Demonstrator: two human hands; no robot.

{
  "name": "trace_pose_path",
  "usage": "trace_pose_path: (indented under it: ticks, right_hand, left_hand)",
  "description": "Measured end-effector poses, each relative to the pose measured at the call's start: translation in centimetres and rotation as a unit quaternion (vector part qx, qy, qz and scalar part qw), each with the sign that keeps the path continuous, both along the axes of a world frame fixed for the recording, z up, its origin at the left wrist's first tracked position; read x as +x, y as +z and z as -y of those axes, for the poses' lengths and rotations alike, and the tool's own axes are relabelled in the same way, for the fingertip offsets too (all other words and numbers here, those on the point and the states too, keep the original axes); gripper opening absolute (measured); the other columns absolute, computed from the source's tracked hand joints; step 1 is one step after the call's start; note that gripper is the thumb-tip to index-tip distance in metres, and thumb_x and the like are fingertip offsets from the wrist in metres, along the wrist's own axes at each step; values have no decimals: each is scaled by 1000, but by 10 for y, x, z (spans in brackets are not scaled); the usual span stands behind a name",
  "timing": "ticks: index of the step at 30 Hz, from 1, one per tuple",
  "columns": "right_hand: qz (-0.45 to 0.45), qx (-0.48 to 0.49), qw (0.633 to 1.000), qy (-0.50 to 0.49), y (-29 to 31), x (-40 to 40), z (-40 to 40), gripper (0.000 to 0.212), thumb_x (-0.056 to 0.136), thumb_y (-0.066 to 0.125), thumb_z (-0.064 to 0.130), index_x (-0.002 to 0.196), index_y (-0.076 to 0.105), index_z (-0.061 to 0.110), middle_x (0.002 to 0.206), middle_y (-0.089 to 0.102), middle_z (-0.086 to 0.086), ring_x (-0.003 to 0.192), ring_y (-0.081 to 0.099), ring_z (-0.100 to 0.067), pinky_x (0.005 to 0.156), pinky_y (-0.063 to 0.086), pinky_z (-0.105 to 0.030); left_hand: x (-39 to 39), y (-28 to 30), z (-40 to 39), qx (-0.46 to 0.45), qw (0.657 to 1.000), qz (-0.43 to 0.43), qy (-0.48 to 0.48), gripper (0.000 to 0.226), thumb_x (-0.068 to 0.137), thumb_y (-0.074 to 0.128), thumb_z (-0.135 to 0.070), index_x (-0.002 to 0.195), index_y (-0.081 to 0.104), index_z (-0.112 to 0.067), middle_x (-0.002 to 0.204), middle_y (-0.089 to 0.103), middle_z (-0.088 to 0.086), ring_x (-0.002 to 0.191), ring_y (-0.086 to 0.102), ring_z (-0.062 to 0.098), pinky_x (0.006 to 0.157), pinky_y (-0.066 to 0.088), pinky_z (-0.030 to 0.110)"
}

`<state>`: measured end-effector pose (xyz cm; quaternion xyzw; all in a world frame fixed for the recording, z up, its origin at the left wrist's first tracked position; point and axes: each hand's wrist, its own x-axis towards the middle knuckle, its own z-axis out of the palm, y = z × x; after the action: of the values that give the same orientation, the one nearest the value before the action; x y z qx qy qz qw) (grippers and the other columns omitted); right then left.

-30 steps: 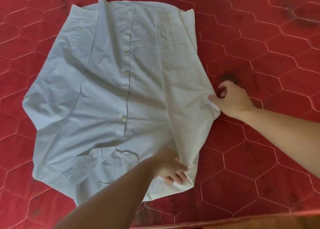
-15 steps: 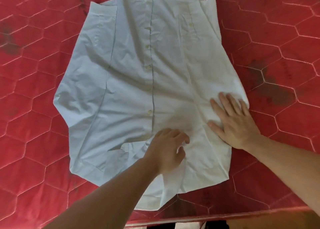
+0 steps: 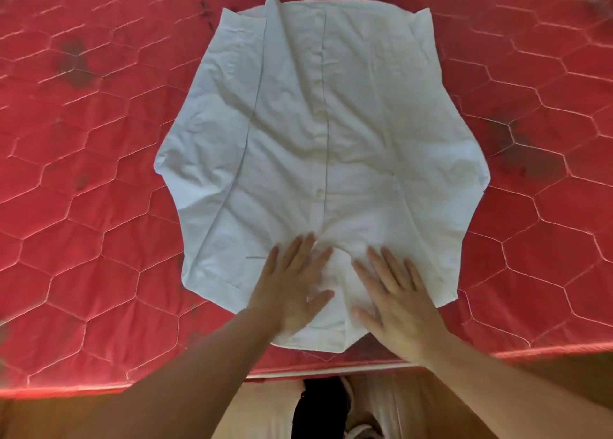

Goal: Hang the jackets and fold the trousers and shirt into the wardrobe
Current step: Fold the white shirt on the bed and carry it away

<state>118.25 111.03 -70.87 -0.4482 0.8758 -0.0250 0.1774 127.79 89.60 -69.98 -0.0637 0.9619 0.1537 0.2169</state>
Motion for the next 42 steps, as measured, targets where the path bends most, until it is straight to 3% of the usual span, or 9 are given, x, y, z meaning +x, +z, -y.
trace_pose_path:
  ticks: [5,9,12,17,28,32,35,39,42]
  right_hand:
    - [43,50,997,39,12,46,-23,89,83,28,78,155,4,30,162,-9,-1,149,-8,-26,119,5,-53]
    - [53,66,996,2,17,55,-14,91,86,46,64,152,-10,35,161,-19,3,149,-13,-26,119,0,-53]
    - [49,44,997,-37,22,67,-3,78,91,47,54,154,6,33,163,-3,5,150,0,-27,119,7,-51]
    - [-6,-5,996,-89,30,72,8,57,80,75,22,134,57,23,142,54,-2,129,52,-33,95,50,-48]
    - [-8,-32,987,-158,45,93,0,37,73,78,10,106,74,28,115,70,8,109,64,-23,93,46,-43]
    - [-14,-48,973,-225,44,107,-1,41,73,71,4,106,72,28,119,64,2,112,59,-28,90,46,-45]
    - [25,-114,890,-440,39,106,-11,51,78,61,1,124,60,21,130,53,-7,115,53,-31,87,50,-50]
    - [146,-236,622,-732,37,96,-20,50,87,64,28,133,48,19,119,55,-6,101,56,-28,84,51,-47]
    - [179,-267,499,-805,37,81,-26,53,82,69,46,123,59,15,103,65,-4,92,63,-27,72,50,-39]
  left_hand:
    - [41,19,-11,-42,996,42,61,83,94,27,-65,147,-27,-32,159,-28,-4,147,-23,16,121,-8,47]
    - [70,27,5,-55,988,112,93,111,81,43,-74,152,-22,-19,156,-30,-1,148,-20,18,122,0,48]
    - [83,29,11,-45,992,100,64,111,78,52,-66,153,-17,-22,156,-26,-6,149,-16,15,121,1,42]
    - [86,19,4,-65,993,4,95,73,93,46,-37,156,12,-25,163,12,-8,150,9,12,121,12,36]
    - [96,40,10,-87,996,14,-27,48,92,46,-6,135,51,-26,133,56,-12,128,47,14,116,16,39]
    - [111,43,11,2,1000,-19,10,45,90,50,-16,130,58,-33,123,64,-15,123,51,13,108,27,32]
    - [120,45,16,123,960,-134,212,47,79,66,-29,125,60,-31,121,62,-14,120,50,13,104,37,34]
    - [105,46,35,144,734,-150,647,63,82,69,-28,139,43,-20,140,42,8,125,43,32,104,40,50]
    - [97,37,53,198,642,-109,732,62,86,65,-37,140,41,-15,135,48,12,115,53,34,88,49,47]
